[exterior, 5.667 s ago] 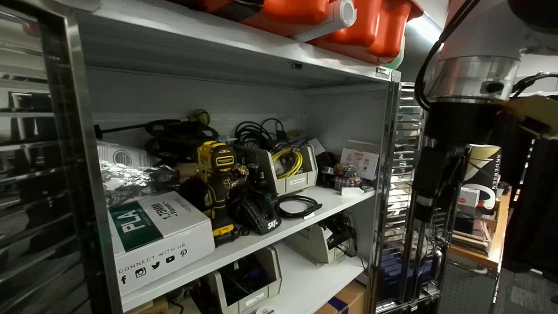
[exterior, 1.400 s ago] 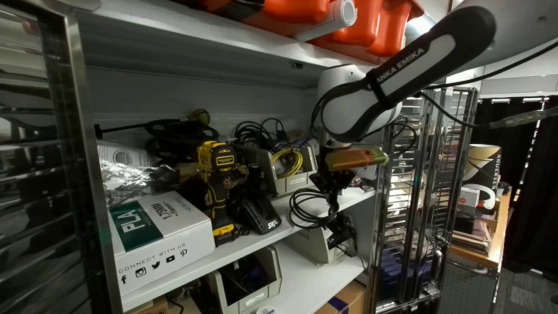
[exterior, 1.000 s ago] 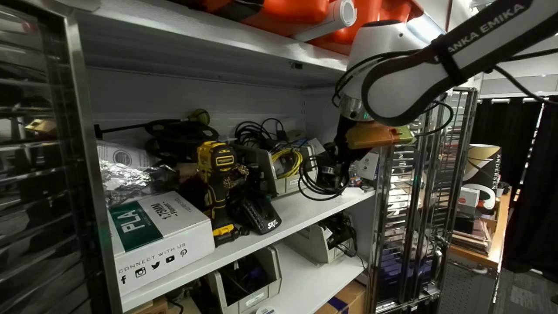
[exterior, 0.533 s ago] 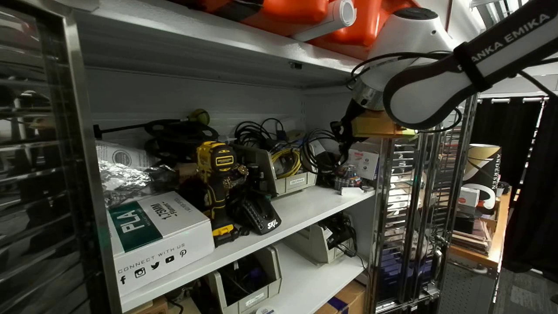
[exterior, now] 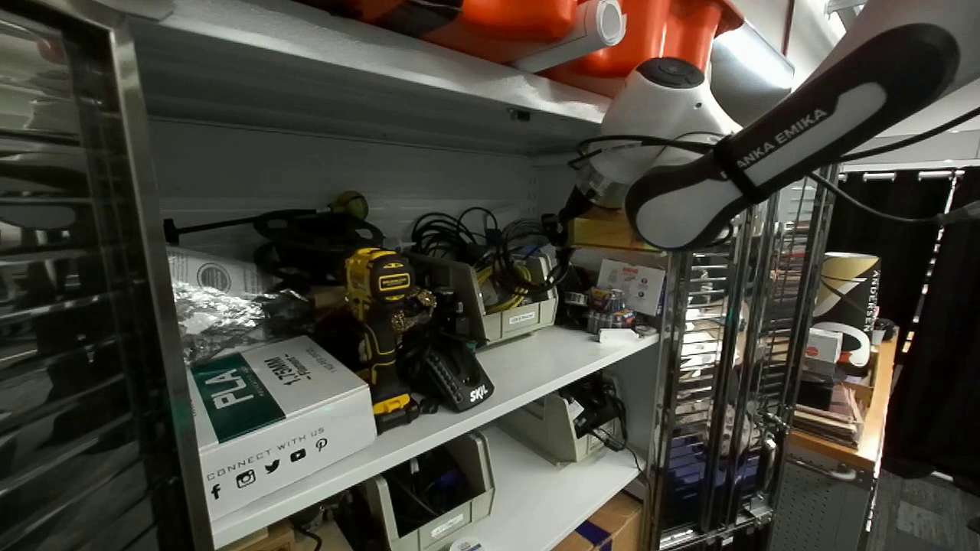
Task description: Put the black cable in the box
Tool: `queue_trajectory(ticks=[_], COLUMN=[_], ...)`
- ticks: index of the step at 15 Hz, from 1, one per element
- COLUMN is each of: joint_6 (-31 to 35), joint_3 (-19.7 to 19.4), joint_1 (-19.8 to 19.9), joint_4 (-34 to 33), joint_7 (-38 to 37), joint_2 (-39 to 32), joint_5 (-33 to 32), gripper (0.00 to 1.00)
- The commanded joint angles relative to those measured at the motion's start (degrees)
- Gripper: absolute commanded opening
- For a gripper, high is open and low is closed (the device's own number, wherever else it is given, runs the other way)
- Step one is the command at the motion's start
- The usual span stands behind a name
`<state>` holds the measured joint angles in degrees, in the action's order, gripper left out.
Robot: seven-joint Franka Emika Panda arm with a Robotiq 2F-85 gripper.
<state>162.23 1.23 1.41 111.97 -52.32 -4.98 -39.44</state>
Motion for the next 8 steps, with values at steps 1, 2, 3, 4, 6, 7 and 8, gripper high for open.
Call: queue_trajectory(ticks=[1, 2, 3, 4, 6, 7, 8], joint_6=[0.35, -0.03, -0.55, -1.32, -1.35, -1.42, -1.73], joint_3=[-0.55, -0.83, -0.87, -1.15, -1.66, -1.95, -2.16], joint_1=[-1.67, -2.31, -2.83, -3.44, -4.09, -4.2, -4.32], joint_4=[-11.72, -13.88, -15.56, -17.19, -18.9, -19.59, -20.45], joint_7=[-6.85, -8.69, -9.73, -10.75, -12.33, -12.92, -13.37], joint_2=[-6.85, -8.19, -9.42, -10.69, -12.79, -13.71, -14.75], joint_5=[-6.06, -8.38, -9.75, -11.98, -15.22, -16.52, -17.51], gripper=[0.03, 0.03, 0.03, 0.03, 0.03, 0.03, 0.03])
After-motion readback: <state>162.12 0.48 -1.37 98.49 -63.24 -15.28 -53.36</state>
